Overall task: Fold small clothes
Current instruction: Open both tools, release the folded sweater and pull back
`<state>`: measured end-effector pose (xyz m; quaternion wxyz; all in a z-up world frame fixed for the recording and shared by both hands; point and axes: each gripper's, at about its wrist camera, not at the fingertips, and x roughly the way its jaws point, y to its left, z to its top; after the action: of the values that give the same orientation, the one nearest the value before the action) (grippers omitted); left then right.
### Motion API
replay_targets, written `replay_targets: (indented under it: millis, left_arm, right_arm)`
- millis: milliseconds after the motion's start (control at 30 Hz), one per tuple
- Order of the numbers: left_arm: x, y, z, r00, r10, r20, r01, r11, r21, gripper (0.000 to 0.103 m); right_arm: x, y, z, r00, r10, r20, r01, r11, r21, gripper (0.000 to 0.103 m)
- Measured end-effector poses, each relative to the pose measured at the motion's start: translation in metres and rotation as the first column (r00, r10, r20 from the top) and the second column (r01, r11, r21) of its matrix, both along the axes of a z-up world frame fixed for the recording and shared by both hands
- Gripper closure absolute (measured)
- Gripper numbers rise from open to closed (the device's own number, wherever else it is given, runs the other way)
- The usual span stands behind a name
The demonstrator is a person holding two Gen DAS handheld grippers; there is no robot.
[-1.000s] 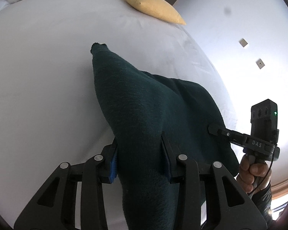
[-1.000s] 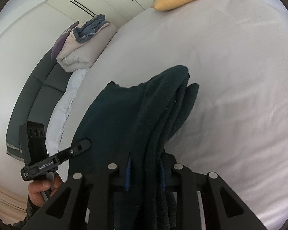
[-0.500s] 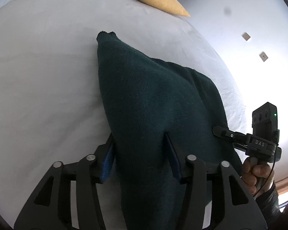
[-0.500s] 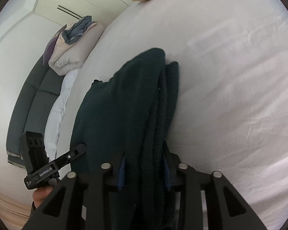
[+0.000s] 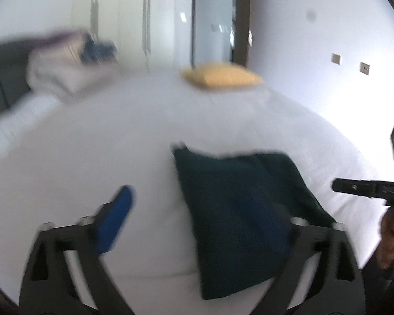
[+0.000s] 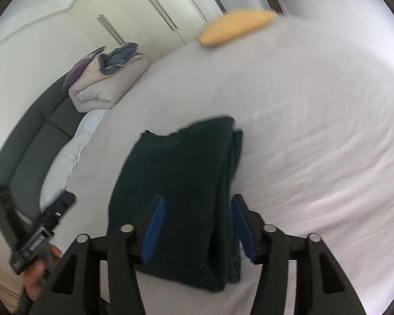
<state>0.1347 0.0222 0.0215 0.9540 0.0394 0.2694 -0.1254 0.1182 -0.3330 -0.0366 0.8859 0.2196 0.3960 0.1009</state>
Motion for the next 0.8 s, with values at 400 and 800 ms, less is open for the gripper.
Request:
replay_targets:
  millis: [400,800]
  left_arm:
    - [-0.1,0.001,0.09,0.981,-0.029,0.191,0.034,0.999,-0.023,0.0]
    - [-0.112,0.012,0.081,0.995,0.082,0.049,-0.081,0.996,-0.023,0.0]
  right_arm:
    - [-0.093,0.053,0.107,0.905,-0.005,0.424,0.12,0.962,-0.246,0.0]
    - [-0.12,0.063,0.141,0.885,-0.056,0.463,0.254,0.891,-0.377,0.0]
